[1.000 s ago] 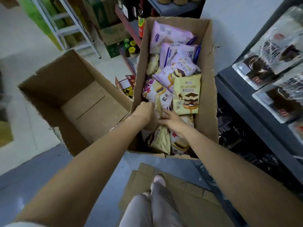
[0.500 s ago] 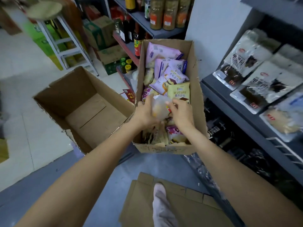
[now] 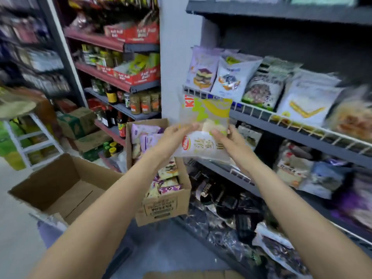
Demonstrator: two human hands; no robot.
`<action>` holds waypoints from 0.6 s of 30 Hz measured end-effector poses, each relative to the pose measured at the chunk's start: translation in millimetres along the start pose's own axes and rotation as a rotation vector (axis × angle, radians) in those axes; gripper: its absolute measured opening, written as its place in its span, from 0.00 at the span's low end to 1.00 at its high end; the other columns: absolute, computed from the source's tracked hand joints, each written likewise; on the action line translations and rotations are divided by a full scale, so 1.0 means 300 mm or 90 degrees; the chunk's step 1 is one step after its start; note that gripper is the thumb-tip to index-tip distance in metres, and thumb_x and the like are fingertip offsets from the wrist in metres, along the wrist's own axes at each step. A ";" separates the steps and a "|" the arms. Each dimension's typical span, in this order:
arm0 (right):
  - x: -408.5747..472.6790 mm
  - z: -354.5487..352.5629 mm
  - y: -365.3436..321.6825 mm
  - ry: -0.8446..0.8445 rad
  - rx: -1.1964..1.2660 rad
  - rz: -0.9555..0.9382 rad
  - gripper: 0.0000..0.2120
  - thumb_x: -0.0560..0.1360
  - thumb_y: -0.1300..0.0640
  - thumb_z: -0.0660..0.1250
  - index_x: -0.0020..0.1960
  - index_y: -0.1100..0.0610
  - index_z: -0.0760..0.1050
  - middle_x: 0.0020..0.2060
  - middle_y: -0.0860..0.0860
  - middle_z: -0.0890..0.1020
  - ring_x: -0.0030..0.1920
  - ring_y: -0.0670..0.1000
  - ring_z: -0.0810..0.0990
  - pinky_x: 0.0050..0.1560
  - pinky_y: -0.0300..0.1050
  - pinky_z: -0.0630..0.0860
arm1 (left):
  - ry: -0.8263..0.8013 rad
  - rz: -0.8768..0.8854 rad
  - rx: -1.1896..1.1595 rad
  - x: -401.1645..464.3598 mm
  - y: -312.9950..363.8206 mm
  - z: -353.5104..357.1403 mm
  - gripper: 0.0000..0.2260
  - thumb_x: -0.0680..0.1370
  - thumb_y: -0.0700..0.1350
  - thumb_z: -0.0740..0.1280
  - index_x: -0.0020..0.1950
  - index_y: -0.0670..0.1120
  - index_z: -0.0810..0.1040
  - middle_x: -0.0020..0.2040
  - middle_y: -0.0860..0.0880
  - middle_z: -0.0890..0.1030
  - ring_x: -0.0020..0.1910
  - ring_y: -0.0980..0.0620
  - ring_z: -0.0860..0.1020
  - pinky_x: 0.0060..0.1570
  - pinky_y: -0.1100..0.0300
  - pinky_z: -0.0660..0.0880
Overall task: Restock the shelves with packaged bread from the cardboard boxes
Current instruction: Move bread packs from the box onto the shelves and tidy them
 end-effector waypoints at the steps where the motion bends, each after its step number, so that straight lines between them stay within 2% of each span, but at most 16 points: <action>1: -0.031 -0.076 -0.033 0.047 -0.003 -0.009 0.31 0.68 0.41 0.70 0.67 0.51 0.69 0.61 0.46 0.78 0.59 0.47 0.77 0.62 0.49 0.74 | -0.005 0.019 0.001 -0.002 0.046 0.059 0.07 0.77 0.49 0.67 0.50 0.47 0.78 0.46 0.47 0.85 0.43 0.53 0.82 0.47 0.60 0.78; 3: -0.098 -0.237 -0.077 0.133 -0.002 -0.011 0.29 0.71 0.47 0.71 0.68 0.53 0.67 0.62 0.48 0.77 0.58 0.47 0.78 0.58 0.47 0.76 | -0.026 0.063 0.023 -0.006 0.134 0.196 0.14 0.72 0.53 0.71 0.52 0.46 0.76 0.53 0.42 0.82 0.49 0.45 0.81 0.53 0.50 0.77; 4: -0.133 -0.314 -0.094 0.167 -0.007 -0.010 0.32 0.71 0.47 0.71 0.71 0.52 0.63 0.64 0.47 0.75 0.59 0.47 0.76 0.59 0.47 0.75 | -0.039 0.091 0.051 -0.006 0.178 0.264 0.15 0.72 0.54 0.71 0.52 0.46 0.75 0.54 0.42 0.81 0.51 0.45 0.81 0.53 0.49 0.77; 7: -0.258 -0.558 -0.169 0.268 -0.123 -0.048 0.50 0.67 0.48 0.75 0.76 0.45 0.45 0.72 0.48 0.61 0.71 0.50 0.63 0.69 0.51 0.64 | -0.118 0.202 0.169 -0.003 0.315 0.495 0.17 0.74 0.53 0.70 0.57 0.45 0.76 0.53 0.48 0.81 0.52 0.49 0.79 0.50 0.56 0.75; 8: -0.307 -0.642 -0.204 0.310 -0.219 -0.068 0.55 0.65 0.49 0.77 0.76 0.44 0.41 0.74 0.51 0.55 0.73 0.51 0.56 0.71 0.52 0.59 | -0.154 0.251 0.221 -0.010 0.362 0.584 0.18 0.73 0.53 0.70 0.58 0.45 0.76 0.53 0.49 0.81 0.53 0.49 0.79 0.51 0.57 0.74; 10: -0.404 -0.790 -0.271 0.401 -0.496 -0.089 0.58 0.60 0.44 0.79 0.76 0.44 0.42 0.75 0.56 0.46 0.76 0.54 0.44 0.75 0.55 0.49 | -0.215 0.355 0.347 -0.033 0.447 0.774 0.20 0.74 0.52 0.70 0.61 0.44 0.74 0.55 0.48 0.80 0.55 0.48 0.78 0.50 0.57 0.72; 12: -0.472 -0.912 -0.311 0.445 -0.694 -0.115 0.58 0.58 0.39 0.78 0.77 0.50 0.47 0.76 0.56 0.43 0.76 0.56 0.39 0.76 0.55 0.46 | -0.260 0.433 0.487 -0.067 0.520 0.971 0.23 0.75 0.53 0.69 0.67 0.45 0.71 0.59 0.46 0.78 0.58 0.46 0.76 0.51 0.57 0.70; 13: -0.492 -0.975 -0.311 0.432 -0.683 -0.119 0.57 0.59 0.41 0.78 0.77 0.53 0.48 0.76 0.56 0.48 0.77 0.55 0.45 0.76 0.53 0.50 | -0.279 0.460 0.538 -0.087 0.558 1.066 0.24 0.75 0.54 0.68 0.68 0.46 0.70 0.61 0.47 0.77 0.59 0.47 0.75 0.52 0.57 0.69; 14: -0.514 -1.042 -0.309 0.413 -0.603 -0.119 0.56 0.60 0.46 0.80 0.76 0.54 0.49 0.74 0.54 0.58 0.75 0.53 0.55 0.73 0.49 0.59 | -0.294 0.484 0.570 -0.103 0.595 1.154 0.25 0.75 0.55 0.67 0.69 0.47 0.69 0.63 0.48 0.76 0.61 0.47 0.74 0.52 0.56 0.69; 15: -0.542 -1.118 -0.302 0.403 -0.492 -0.118 0.53 0.60 0.51 0.81 0.75 0.53 0.52 0.68 0.50 0.67 0.69 0.50 0.66 0.65 0.45 0.68 | -0.304 0.505 0.592 -0.111 0.627 1.241 0.26 0.75 0.57 0.67 0.70 0.48 0.68 0.64 0.48 0.75 0.62 0.47 0.73 0.53 0.56 0.69; 16: -0.570 -1.194 -0.295 0.409 -0.408 -0.121 0.48 0.59 0.54 0.81 0.71 0.52 0.56 0.61 0.47 0.72 0.62 0.47 0.72 0.56 0.41 0.71 | -0.300 0.531 0.615 -0.119 0.659 1.321 0.27 0.74 0.59 0.67 0.70 0.49 0.69 0.65 0.49 0.75 0.63 0.47 0.73 0.55 0.55 0.69; 18: -0.628 -1.353 -0.289 0.477 -0.363 -0.123 0.40 0.58 0.56 0.82 0.61 0.49 0.61 0.53 0.46 0.76 0.54 0.48 0.76 0.48 0.42 0.72 | -0.249 0.590 0.645 -0.124 0.709 1.464 0.27 0.73 0.61 0.67 0.69 0.53 0.69 0.66 0.51 0.75 0.65 0.47 0.72 0.61 0.51 0.68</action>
Point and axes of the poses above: each hand's wrist, its own x-axis towards the middle knuckle, its own z-axis out of the palm, y = z × x, the point moved 9 cm from there along x, towards the middle knuckle
